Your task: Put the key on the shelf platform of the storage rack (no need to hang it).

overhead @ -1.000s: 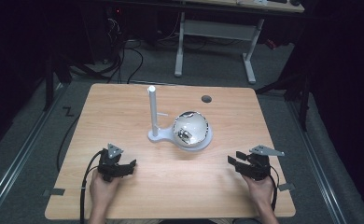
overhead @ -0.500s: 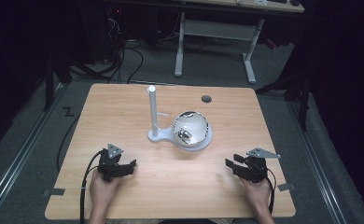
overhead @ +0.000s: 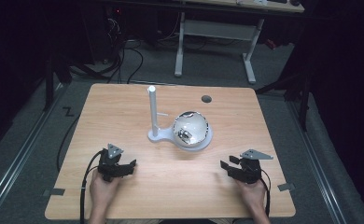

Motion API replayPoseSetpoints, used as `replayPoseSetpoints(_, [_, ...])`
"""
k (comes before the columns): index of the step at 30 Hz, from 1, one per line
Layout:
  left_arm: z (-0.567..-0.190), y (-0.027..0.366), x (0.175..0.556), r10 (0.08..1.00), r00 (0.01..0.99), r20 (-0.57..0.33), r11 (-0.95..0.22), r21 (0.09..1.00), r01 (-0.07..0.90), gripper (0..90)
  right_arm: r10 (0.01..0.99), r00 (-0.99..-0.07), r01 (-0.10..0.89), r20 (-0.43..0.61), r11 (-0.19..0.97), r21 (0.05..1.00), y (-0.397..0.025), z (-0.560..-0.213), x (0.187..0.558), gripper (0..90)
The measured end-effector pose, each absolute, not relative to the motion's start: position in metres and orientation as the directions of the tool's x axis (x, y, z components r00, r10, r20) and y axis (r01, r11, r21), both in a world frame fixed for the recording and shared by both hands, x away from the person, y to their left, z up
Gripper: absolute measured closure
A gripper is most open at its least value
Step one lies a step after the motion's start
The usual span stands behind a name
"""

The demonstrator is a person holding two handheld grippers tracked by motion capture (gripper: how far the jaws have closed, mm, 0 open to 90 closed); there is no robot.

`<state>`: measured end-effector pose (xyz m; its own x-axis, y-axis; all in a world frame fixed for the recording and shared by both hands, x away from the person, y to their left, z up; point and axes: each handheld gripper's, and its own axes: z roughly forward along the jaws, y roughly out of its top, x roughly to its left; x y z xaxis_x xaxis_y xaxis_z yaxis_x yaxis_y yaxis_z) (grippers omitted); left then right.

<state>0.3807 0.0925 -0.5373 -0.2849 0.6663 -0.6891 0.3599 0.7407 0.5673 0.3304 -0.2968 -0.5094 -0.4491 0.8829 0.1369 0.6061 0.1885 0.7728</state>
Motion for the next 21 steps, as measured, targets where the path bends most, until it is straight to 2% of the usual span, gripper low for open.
replayPoseSetpoints(21, [-0.537, 0.093, 0.381, 0.667, -0.284, -0.688, 0.74, 0.568, 0.36, 19.6, 0.893, -0.448, 0.603, 0.047, 0.263, 0.753, -0.281, -0.527, 0.333, 47.5])
